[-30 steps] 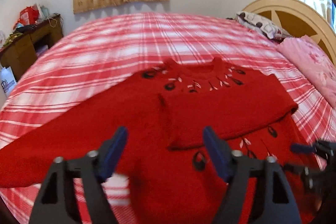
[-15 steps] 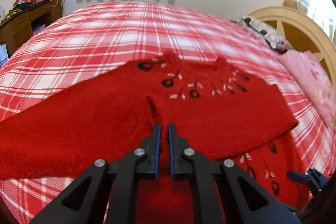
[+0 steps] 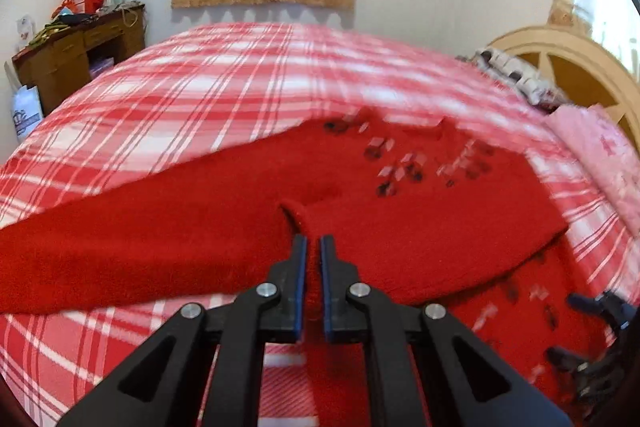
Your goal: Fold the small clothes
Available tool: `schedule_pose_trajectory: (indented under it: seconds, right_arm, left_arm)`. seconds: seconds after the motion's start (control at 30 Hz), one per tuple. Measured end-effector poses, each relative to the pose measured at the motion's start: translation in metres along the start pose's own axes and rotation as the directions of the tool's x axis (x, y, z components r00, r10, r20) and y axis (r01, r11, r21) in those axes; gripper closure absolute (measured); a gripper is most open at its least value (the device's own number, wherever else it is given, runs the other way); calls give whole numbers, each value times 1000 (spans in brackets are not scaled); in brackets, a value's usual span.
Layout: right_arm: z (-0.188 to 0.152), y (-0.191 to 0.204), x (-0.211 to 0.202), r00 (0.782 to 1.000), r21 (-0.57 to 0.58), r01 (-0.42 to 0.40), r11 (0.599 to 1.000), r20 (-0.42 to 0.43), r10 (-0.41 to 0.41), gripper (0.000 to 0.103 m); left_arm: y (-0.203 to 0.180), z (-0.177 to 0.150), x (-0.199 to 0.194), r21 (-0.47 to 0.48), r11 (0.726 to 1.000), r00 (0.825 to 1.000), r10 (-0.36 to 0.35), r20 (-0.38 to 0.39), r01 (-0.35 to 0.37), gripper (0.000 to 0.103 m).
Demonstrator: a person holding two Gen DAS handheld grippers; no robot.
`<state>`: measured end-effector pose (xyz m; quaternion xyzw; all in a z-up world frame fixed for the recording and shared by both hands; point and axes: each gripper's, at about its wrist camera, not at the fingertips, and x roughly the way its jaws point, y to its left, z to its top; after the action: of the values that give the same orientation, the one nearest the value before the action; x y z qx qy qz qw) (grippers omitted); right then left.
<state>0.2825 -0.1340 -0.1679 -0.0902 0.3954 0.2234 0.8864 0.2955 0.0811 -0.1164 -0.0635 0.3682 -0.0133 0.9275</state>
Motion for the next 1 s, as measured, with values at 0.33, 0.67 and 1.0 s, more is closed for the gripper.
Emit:
schedule_pose_trajectory:
  seconds: [0.33,0.67,1.0]
  right_arm:
    - [55,-46,-32,998,113,12,994,62,-19,19]
    - [68,-59,31,989,114,85,990,-131,-69,19]
    - [85,-35,73,994,112,37,993,-106,-25,16]
  left_arm:
    - [-4,-12,10,20,999,999,41,-18,-41,82]
    - [6,-20,11,-39,998,998,52,-30,-54,80]
    - [16,-23,9,-88,996,999,31,-28,-34,72]
